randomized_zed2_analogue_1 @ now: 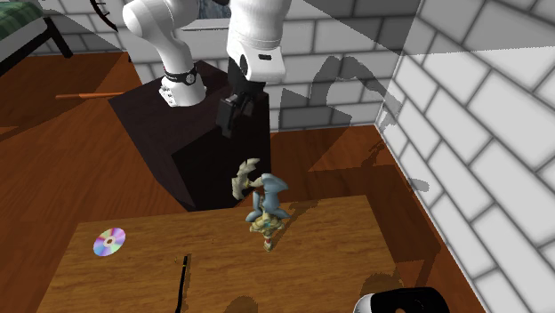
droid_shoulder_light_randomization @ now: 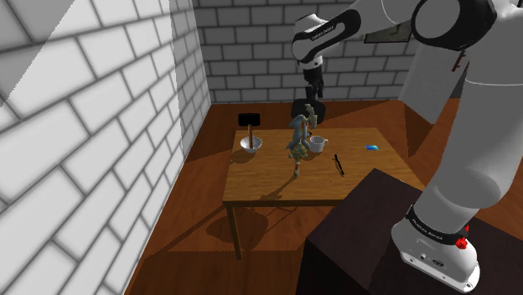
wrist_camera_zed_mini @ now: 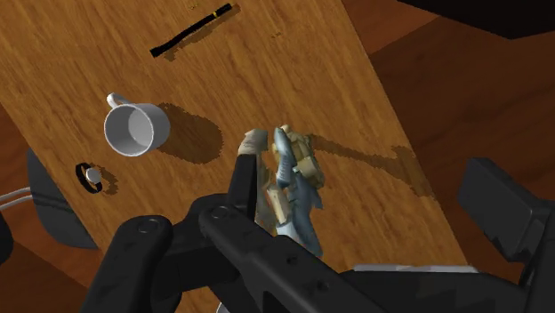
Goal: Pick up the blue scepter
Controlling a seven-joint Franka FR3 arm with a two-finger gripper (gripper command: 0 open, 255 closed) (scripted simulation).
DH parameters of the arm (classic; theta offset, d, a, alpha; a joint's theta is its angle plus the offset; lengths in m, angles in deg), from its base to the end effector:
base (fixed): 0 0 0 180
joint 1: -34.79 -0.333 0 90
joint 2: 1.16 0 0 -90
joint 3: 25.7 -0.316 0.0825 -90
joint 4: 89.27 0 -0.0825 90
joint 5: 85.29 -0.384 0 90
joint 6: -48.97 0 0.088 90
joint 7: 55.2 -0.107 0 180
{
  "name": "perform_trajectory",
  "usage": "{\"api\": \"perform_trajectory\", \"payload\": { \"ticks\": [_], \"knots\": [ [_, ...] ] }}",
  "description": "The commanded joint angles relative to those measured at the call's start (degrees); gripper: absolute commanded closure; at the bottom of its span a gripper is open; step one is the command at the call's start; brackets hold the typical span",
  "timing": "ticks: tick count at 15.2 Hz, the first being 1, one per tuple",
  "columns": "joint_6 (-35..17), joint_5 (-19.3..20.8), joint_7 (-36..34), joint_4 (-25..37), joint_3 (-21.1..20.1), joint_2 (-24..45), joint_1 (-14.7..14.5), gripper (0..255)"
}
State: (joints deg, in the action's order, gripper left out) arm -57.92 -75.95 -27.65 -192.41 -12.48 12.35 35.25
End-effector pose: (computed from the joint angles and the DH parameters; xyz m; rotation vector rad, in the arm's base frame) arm 0.5847 -0.1472 0.4072 2.9537 0.4529 -0.3408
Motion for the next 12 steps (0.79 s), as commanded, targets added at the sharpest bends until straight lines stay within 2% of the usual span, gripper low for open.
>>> {"api": "perform_trajectory", "payload": {
  "ticks": [1, 6, 12],
  "knots": [
    [-0.36, 0.16, 2.05, 4.47, -0.10, 4.06, 0.41, 0],
    [0.20, 0.29, 6.31, 17.12, -0.70, 14.44, 1.50, 0],
    [-3.59, 0.25, 5.59, 14.73, -0.82, 15.93, 1.61, 0]
  ]
}}
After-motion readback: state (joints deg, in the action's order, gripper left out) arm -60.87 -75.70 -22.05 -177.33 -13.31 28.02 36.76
